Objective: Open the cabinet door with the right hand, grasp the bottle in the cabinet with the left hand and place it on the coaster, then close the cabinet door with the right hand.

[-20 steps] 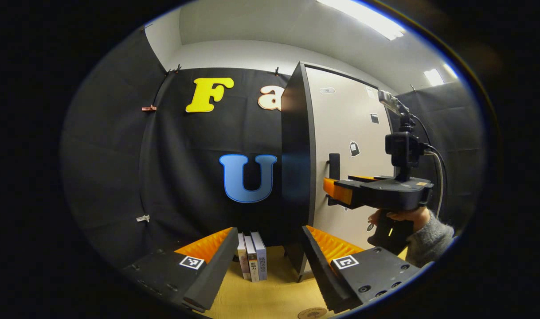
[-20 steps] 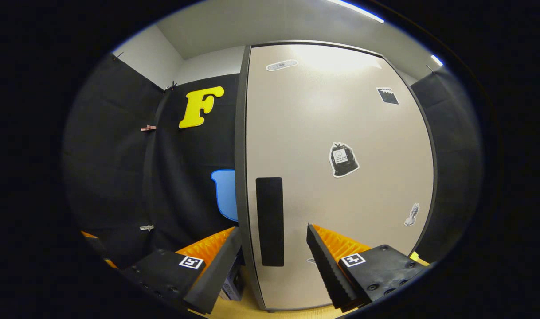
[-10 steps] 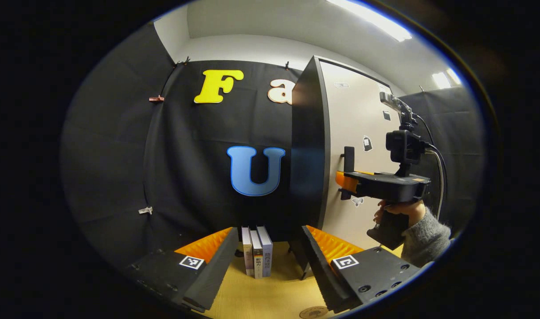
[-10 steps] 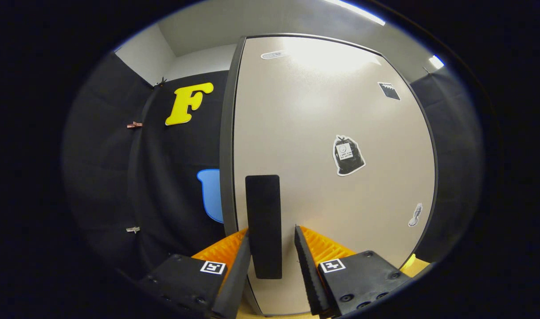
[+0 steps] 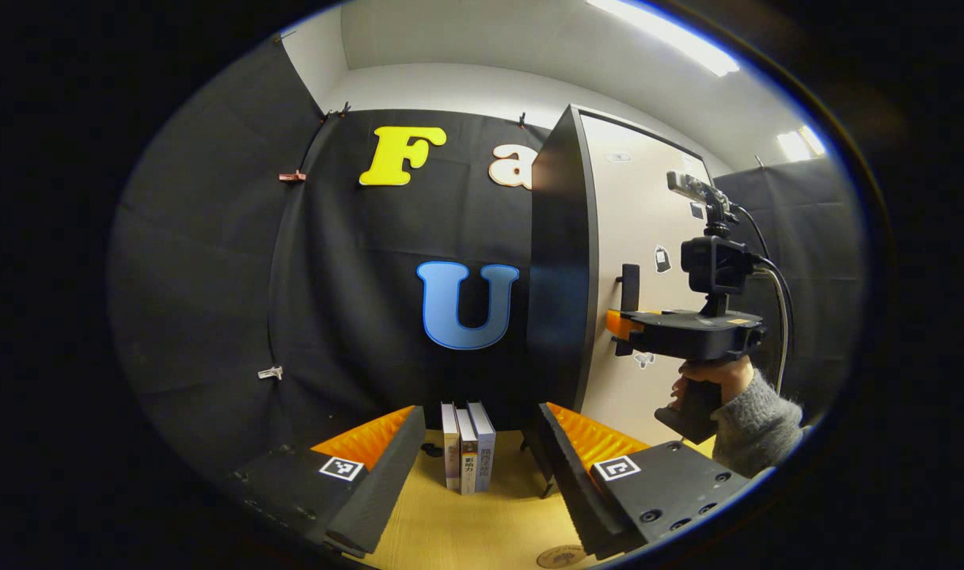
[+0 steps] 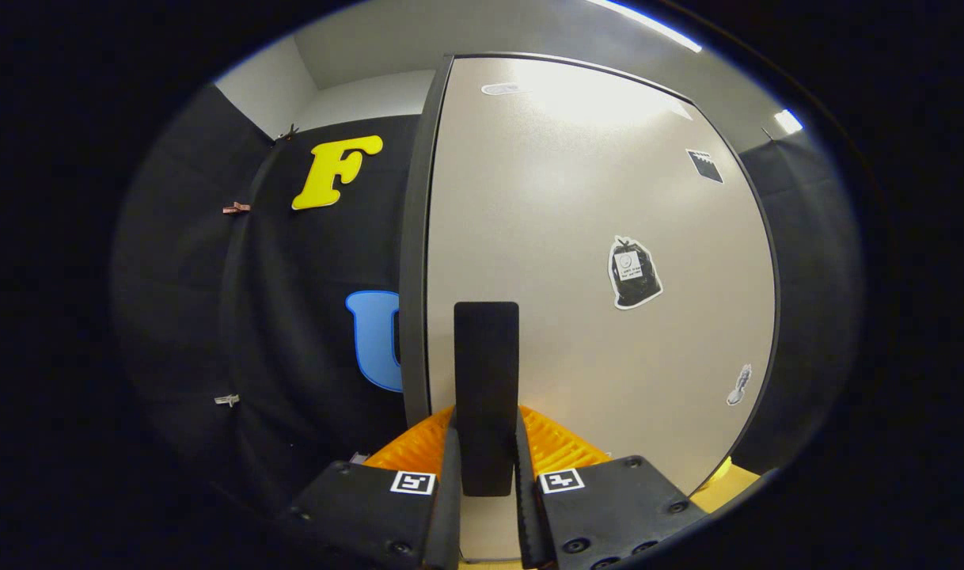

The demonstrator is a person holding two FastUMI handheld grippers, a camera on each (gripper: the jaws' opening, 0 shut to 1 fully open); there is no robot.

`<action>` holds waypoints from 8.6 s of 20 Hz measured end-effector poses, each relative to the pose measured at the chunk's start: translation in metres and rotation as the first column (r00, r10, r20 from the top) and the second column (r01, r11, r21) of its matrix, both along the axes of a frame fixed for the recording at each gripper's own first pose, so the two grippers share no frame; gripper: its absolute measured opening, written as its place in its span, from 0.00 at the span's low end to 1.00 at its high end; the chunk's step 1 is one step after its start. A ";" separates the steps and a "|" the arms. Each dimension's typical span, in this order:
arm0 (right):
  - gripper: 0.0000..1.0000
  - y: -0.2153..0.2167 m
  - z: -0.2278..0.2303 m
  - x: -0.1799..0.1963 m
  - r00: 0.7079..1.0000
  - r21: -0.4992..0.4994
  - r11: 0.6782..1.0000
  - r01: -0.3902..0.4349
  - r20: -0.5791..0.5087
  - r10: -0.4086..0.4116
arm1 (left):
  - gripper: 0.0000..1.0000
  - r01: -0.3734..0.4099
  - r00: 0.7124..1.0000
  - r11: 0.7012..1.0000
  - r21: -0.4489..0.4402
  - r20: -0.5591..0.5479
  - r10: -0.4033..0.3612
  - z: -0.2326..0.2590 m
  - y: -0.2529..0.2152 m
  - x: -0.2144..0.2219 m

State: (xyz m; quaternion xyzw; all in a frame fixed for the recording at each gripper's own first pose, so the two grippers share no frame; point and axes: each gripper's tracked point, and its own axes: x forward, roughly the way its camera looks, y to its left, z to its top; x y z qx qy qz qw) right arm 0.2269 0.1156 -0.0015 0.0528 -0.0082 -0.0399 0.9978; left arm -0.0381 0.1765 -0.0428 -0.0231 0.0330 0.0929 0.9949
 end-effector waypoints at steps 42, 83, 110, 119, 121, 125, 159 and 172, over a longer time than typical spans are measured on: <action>0.08 -0.241 0.022 -0.254 0.988 -0.024 0.990 0.141 -0.056 -0.142 | 0.90 0.456 0.889 0.890 -0.001 0.056 -0.455 0.021 -0.286 0.121; 0.83 -0.451 -0.007 -0.301 0.903 0.028 0.906 0.422 -0.101 -0.418 | 0.89 0.136 0.990 0.991 0.003 -0.026 -0.136 -0.020 -0.257 0.420; 0.97 -0.434 0.017 -0.306 0.903 0.005 0.903 0.430 -0.012 -0.430 | 0.76 0.209 0.977 0.978 -0.027 0.039 -0.208 0.012 -0.245 0.374; 0.97 -0.335 0.085 -0.342 0.922 -0.013 0.935 0.353 0.173 -0.346 | 0.73 0.243 0.970 0.970 0.027 0.022 -0.244 0.016 -0.215 0.251; 0.97 -0.296 0.097 -0.342 0.938 -0.023 0.959 0.283 0.218 -0.271 | 0.73 0.249 0.968 0.968 0.043 0.017 -0.250 0.012 -0.204 0.221; 0.94 -0.229 0.096 -0.346 0.966 -0.051 0.986 0.156 0.219 -0.141 | 0.73 0.279 0.960 0.960 0.023 -0.031 -0.278 -0.016 -0.183 0.169; 0.98 -0.028 -0.136 -0.154 0.924 -0.017 0.925 -0.379 -0.071 0.377 | 0.77 0.161 0.983 0.981 0.109 -0.111 -0.149 -0.327 -0.189 0.020; 0.98 -0.016 -0.152 -0.160 0.905 0.013 0.913 -0.409 -0.121 0.407 | 0.90 0.169 0.981 0.983 0.076 -0.111 -0.160 -0.340 -0.193 0.018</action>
